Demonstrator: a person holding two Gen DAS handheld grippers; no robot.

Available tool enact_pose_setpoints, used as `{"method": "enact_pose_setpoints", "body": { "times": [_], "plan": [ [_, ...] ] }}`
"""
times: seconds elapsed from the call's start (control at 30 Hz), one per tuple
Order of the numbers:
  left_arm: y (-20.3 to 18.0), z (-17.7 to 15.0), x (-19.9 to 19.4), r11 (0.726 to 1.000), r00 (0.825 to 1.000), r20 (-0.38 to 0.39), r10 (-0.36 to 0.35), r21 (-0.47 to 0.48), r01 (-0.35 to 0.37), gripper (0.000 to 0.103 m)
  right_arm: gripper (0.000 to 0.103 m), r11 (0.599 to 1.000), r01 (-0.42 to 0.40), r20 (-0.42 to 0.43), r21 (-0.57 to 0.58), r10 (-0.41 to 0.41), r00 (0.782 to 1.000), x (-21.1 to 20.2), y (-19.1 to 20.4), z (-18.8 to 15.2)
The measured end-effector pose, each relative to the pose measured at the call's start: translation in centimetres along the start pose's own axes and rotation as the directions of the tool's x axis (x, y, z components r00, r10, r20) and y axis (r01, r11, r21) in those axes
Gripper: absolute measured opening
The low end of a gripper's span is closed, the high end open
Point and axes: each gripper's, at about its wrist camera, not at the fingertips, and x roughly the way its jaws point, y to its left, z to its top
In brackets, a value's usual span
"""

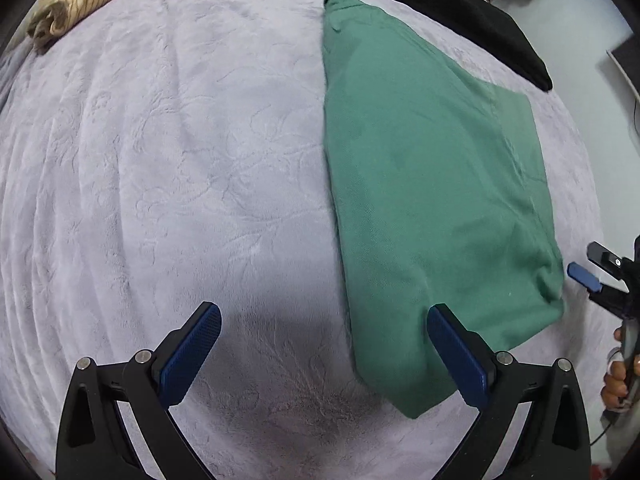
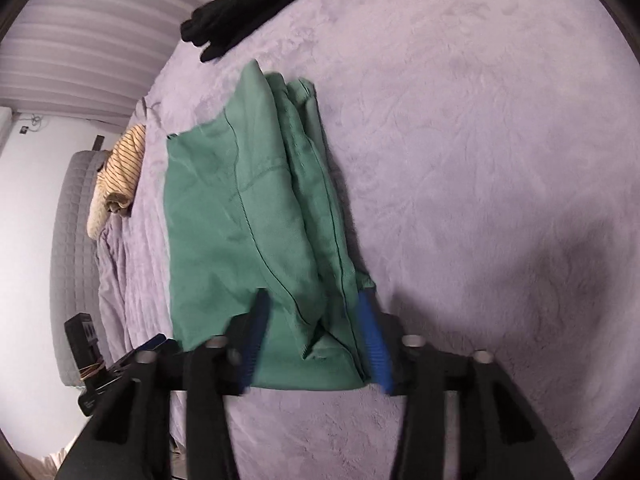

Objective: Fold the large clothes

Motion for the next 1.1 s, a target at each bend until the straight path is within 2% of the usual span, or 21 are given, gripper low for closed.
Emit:
{"method": "enact_pose_setpoints", "body": {
  "times": [0.03,0.13,0.33,0.5,0.63,0.8,0.87,0.9,0.97,1.0,1.03,1.07,1.1],
  "plan": [
    [0.6,0.6,0.2,0.999,0.999,-0.009,-0.036,-0.022,0.036,0.103,0.085,1.0,-0.025,0.014,-0.008,0.025,1.0,-0.4,0.0,0.6],
    [1.1,2.1,1.2,0.993,0.994,-0.024,-0.106,-0.05,0.105,0.103,0.085,0.996,-0.093,0.008,0.006,0.093,0.996,0.2,-0.4,3.4],
    [-1.9,3.4,4.3,0.976,0.971,-0.1,-0.217,0.006,0.218,0.103,0.085,0.992,-0.122,-0.073,0.033,0.124,0.99,5.0,-1.0,7.6],
    [-3.4,3.1,7.2,0.976,0.964,-0.156,-0.214,0.002,0.217,0.103,0.085,0.987,-0.159,-0.112,0.029,0.161,0.981,7.8,-0.9,9.7],
    [-4.4,3.8,8.2,0.977,0.964,-0.166,-0.206,0.019,0.212,0.103,0.085,0.984,-0.176,-0.149,-0.004,0.173,0.973,9.7,-0.1,10.8],
    [-4.6,4.5,9.0,0.973,0.957,-0.188,-0.222,0.015,0.229,0.103,0.085,0.974,-0.227,-0.155,-0.021,0.221,0.963,11.2,1.2,11.6],
    [-4.6,4.5,9.0,0.972,0.957,-0.182,-0.227,0.018,0.234,0.103,0.085,0.975,-0.223,-0.159,-0.02,0.217,0.963,12.1,1.6,11.8],
    [-4.7,4.4,8.7,0.972,0.959,-0.17,-0.225,0.023,0.232,0.096,0.083,0.977,-0.212,-0.16,-0.012,0.207,0.965,12.5,1.8,11.8],
    [-4.4,3.7,7.4,0.972,0.965,-0.142,-0.221,0.052,0.23,0.081,0.061,0.982,-0.188,-0.157,0.006,0.186,0.97,12.6,1.7,11.9],
    [-4.6,3.6,6.8,0.97,0.966,-0.126,-0.224,0.065,0.233,0.069,0.035,0.979,-0.201,-0.164,0.03,0.203,0.965,12.7,1.4,11.8],
    [-4.5,3.4,6.2,0.967,0.965,-0.114,-0.235,0.075,0.244,0.062,0.027,0.975,-0.216,-0.16,0.055,0.222,0.962,12.6,1.1,11.7],
    [-4.5,3.4,5.4,0.963,0.963,-0.104,-0.247,0.087,0.256,0.051,0.021,0.968,-0.24,-0.148,0.073,0.248,0.957,12.3,1.0,11.5],
    [-4.5,3.3,4.7,0.958,0.961,-0.096,-0.26,0.095,0.269,0.045,0.019,0.958,-0.272,-0.139,0.089,0.282,0.949,11.9,1.0,11.3]
  ]
}}
